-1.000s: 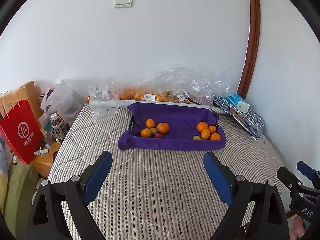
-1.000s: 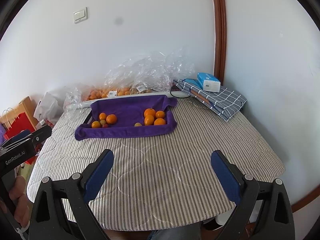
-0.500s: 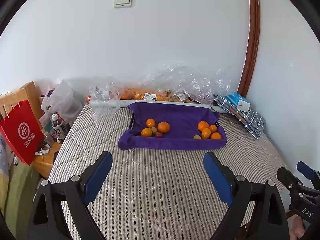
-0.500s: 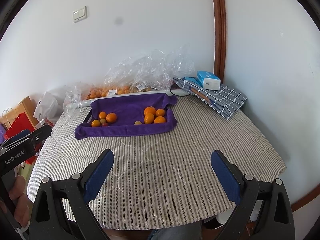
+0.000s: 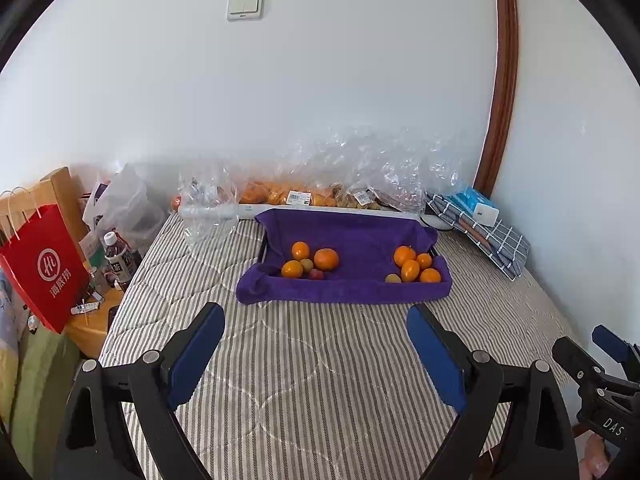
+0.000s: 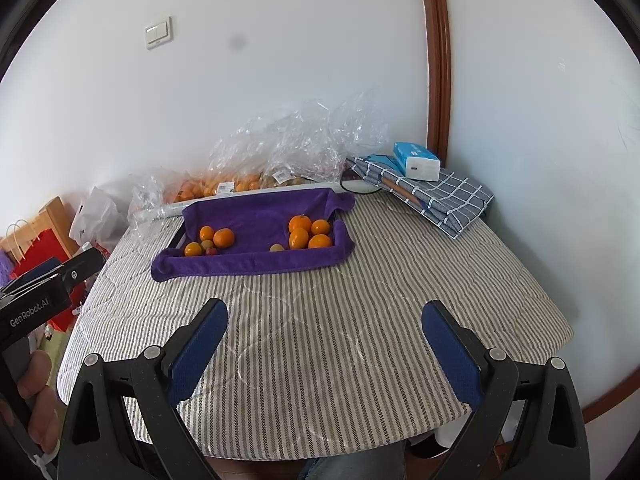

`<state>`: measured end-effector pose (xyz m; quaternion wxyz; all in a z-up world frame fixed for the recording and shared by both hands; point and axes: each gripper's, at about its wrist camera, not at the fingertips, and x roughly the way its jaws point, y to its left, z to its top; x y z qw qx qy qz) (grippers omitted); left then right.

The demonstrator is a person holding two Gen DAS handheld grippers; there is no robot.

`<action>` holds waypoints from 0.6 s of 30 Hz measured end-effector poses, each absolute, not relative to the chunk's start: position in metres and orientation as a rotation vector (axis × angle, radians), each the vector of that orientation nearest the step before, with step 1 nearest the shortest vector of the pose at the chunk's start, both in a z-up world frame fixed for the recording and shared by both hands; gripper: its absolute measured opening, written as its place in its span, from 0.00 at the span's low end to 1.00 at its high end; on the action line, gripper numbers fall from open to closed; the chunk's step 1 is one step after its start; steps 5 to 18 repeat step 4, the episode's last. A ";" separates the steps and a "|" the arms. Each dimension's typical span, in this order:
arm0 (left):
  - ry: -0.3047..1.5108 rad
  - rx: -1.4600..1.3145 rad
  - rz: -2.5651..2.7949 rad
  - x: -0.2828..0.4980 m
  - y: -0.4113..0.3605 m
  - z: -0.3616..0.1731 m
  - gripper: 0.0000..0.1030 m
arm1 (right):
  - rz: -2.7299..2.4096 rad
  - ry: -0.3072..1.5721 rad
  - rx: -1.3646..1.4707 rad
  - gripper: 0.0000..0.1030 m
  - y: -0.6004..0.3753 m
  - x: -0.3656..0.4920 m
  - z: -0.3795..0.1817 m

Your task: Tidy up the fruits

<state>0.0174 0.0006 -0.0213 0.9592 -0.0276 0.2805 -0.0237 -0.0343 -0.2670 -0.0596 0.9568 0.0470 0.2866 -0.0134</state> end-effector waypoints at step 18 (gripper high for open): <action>0.561 -0.043 -0.044 0.018 -0.001 -0.016 0.90 | -0.026 0.582 0.097 0.94 -0.268 -0.034 -0.060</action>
